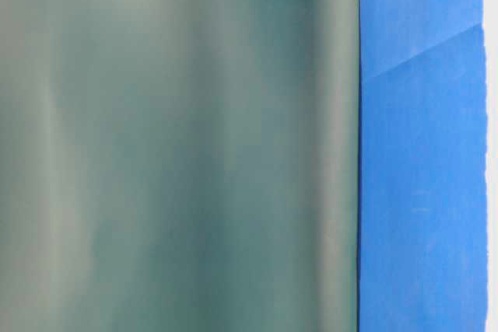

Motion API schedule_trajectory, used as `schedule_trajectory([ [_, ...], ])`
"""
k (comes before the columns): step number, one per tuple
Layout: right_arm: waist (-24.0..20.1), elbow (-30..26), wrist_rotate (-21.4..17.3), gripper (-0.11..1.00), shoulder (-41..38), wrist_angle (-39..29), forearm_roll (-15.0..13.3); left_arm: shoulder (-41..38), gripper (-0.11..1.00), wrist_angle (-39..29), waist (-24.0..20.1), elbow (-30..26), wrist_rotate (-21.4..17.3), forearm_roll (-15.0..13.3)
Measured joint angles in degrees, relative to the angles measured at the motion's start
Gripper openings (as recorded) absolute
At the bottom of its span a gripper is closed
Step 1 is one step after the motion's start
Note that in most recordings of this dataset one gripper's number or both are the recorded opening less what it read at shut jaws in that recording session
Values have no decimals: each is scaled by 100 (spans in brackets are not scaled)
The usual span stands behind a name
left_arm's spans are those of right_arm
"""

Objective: Fold the blue towel.

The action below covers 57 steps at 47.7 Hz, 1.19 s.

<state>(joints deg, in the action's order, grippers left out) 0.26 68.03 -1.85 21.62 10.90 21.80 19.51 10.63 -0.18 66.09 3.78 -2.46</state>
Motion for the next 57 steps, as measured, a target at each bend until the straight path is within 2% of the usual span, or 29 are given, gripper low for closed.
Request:
schedule_trajectory([
  [5,281,9,167,85,-9,-53,0,-105,50,-18,-193,-79,-44,0],
  [15,448,70,229,85,-343,44,0,-721,63,9,-325,-141,-44,9],
  [25,448,149,220,79,-1011,527,97,-1389,63,44,-422,-158,-44,0],
  [32,439,105,220,67,-1354,598,105,-1494,61,70,-606,-141,-53,9],
  [36,396,62,237,53,-1450,615,105,-1494,55,62,-659,-97,-62,0],
  [45,352,62,202,13,-1477,624,105,-1468,11,62,-615,-62,-62,0],
  [47,352,53,202,7,-1477,624,105,-1468,3,53,-598,-62,-70,0],
  [57,343,44,202,5,-1477,624,105,-1468,3,18,-598,-97,-79,0],
])
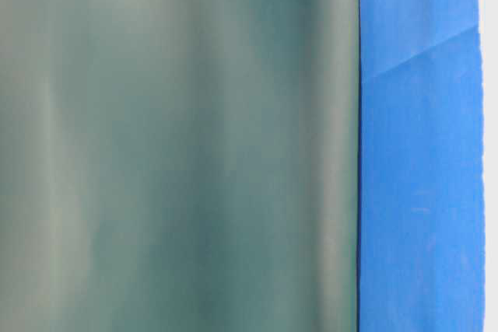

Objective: Fold the blue towel.

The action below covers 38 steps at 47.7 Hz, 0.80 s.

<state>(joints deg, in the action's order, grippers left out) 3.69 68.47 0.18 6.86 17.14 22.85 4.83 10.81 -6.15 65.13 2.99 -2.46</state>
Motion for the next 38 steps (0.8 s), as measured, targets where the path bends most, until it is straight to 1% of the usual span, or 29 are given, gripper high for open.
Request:
schedule_trajectory([
  [6,0,-9,26,5,79,-9,0,62,3,-53,0,-44,26,0],
  [10,0,-9,53,5,281,-105,0,202,3,-255,0,-123,79,0],
  [15,9,-44,97,5,756,-431,0,457,3,-668,70,-299,141,0],
  [20,9,-132,193,5,1345,-896,-9,756,3,-1134,193,-519,202,0],
  [24,9,-229,264,5,1863,-1345,-26,1037,3,-1477,343,-703,290,0],
  [26,9,-272,272,5,2101,-1573,-26,1178,3,-1617,431,-782,396,0],
  [29,0,-334,272,5,2479,-1898,-26,1389,3,-1784,642,-896,519,0],
  [34,0,-360,272,5,2909,-2259,-26,1626,3,-1872,932,-967,738,0],
  [38,0,-352,272,5,3085,-2364,-26,1687,3,-1881,1063,-967,905,0],
])
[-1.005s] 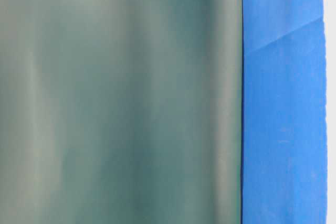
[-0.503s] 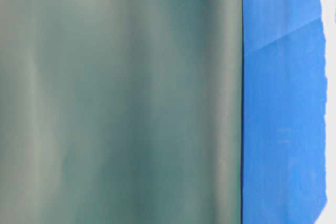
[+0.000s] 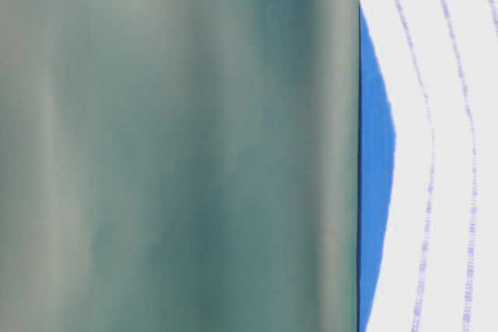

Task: Fold the blue towel.
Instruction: 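Lift the folded strip and rotate it to lie vertically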

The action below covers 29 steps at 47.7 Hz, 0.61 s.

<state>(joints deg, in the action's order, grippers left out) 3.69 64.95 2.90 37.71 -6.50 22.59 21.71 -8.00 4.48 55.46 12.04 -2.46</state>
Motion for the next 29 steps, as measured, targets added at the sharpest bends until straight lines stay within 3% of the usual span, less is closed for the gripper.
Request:
schedule_trajectory([
  [10,132,-44,9,5,-237,193,-202,-79,3,141,70,-70,457,0],
  [29,1354,-861,18,5,-1169,483,-1046,-1002,3,879,519,-1011,501,0],
])
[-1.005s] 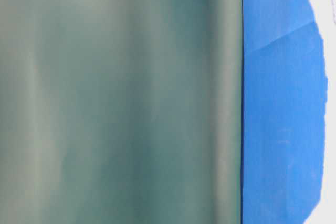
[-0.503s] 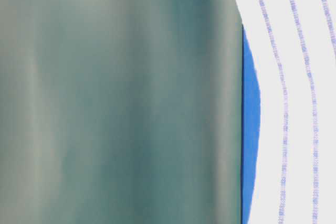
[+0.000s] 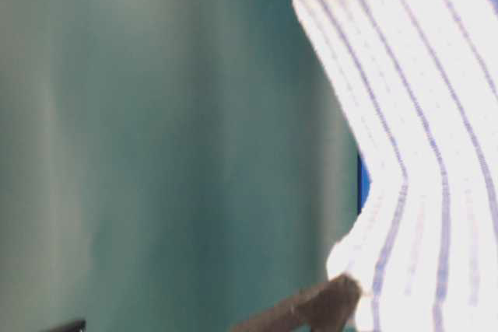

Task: Fold the blue towel.
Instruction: 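Lift the folded strip and rotate it to lie vertically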

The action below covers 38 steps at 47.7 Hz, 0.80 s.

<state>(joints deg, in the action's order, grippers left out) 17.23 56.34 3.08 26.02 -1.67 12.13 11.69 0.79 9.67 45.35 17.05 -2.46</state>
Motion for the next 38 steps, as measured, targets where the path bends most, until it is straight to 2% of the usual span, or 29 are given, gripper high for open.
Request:
schedule_trajectory([
  [22,809,-976,44,5,-1002,475,-686,-1310,3,35,158,-1556,-62,0],
  [38,1239,-1213,44,5,-1213,510,-879,-2092,3,97,132,-2435,-70,0],
])
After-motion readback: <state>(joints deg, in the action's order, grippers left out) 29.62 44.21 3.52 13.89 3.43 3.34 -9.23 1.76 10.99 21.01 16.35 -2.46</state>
